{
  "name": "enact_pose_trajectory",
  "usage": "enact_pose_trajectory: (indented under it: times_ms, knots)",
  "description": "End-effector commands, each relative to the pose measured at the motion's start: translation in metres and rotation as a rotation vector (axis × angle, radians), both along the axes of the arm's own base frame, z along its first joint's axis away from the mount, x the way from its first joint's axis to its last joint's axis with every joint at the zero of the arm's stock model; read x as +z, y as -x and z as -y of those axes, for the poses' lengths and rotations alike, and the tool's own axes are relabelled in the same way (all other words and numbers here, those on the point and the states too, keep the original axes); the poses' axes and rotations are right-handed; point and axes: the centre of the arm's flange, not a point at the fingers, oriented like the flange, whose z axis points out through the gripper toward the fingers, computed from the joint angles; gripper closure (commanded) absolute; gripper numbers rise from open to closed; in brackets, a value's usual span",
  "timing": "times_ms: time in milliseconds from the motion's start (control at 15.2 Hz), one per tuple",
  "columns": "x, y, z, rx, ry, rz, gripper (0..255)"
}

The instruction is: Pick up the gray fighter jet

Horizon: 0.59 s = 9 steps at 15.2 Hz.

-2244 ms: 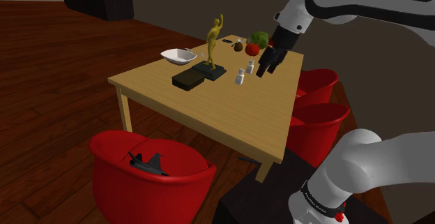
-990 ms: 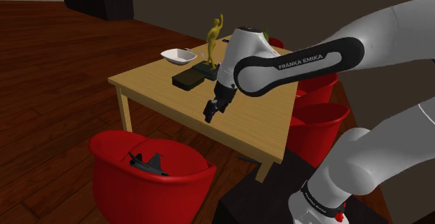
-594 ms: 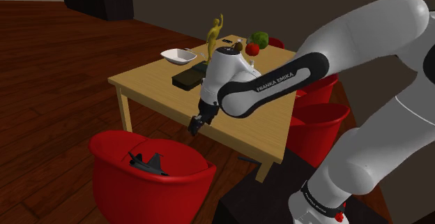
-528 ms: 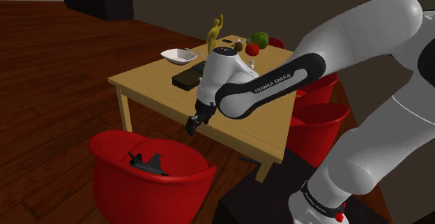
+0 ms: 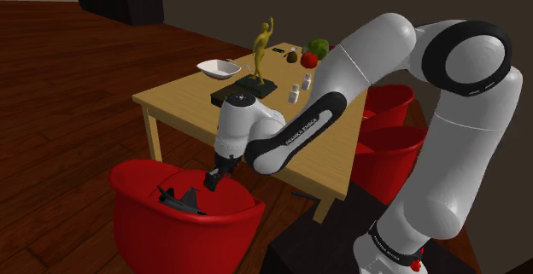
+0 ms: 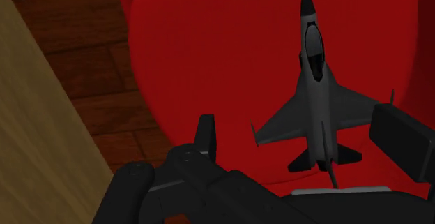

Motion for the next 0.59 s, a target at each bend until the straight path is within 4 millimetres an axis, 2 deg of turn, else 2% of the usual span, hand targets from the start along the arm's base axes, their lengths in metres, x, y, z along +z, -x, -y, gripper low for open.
enact_pose_trajectory:
  times_ms: [0, 528]
  knots:
    - [-0.025, -0.002, -0.015, 0.011, 0.009, -0.002, 0]
    - [-0.111, -0.023, -0.076, 0.049, 0.038, 0.002, 0]
